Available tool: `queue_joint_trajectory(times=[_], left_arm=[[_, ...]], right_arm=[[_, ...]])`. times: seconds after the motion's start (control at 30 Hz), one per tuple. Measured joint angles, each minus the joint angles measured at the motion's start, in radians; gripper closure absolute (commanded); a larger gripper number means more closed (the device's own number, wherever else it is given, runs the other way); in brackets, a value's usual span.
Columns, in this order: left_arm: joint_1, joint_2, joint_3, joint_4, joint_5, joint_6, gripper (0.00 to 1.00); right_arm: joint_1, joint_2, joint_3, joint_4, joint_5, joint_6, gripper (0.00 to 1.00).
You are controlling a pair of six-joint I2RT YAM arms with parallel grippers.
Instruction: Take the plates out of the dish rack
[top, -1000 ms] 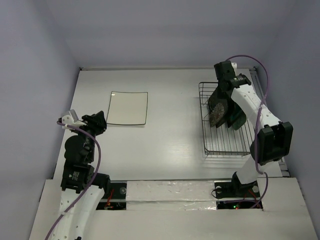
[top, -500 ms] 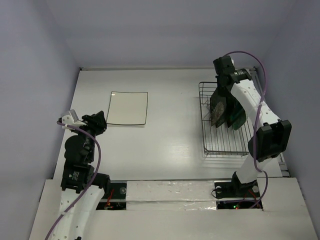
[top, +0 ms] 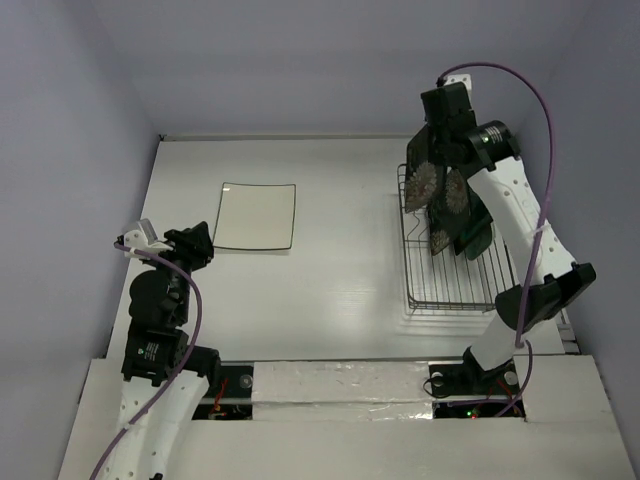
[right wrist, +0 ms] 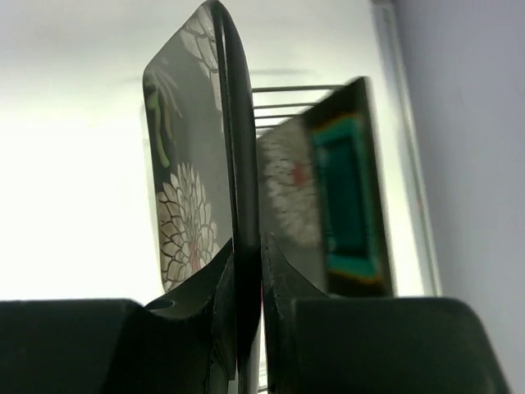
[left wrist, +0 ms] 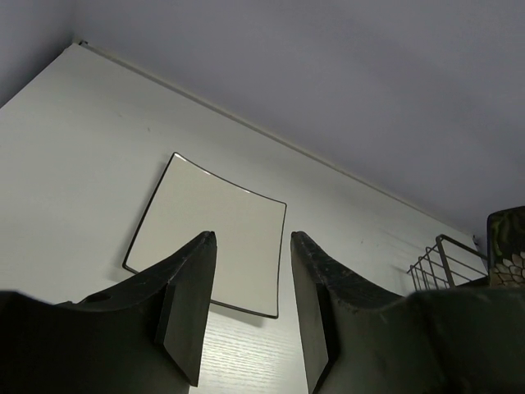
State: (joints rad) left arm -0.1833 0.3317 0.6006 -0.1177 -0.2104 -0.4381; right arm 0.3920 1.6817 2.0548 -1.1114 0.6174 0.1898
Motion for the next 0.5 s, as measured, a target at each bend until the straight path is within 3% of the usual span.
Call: queue_joint_trajectory(times=[0.13,0.33,0.5], left_arm=[[0.000,0.001,0.000,0.000,0.000,0.000,0.59],[0.000,0.008,0.000,0.001,0.000,-0.001,0.47],[0.000,0.032,0.000,0.000,0.000,-0.002,0.46]], right_arm=[[0.103,-0.035,-0.024,0.055,-0.005,0.039,1.00],[0.198,-0.124,-0.347,0.488,-0.235,0.201,1.00],[0.247,0.025,-0.430,0.799,-0.410,0.400,1.00]])
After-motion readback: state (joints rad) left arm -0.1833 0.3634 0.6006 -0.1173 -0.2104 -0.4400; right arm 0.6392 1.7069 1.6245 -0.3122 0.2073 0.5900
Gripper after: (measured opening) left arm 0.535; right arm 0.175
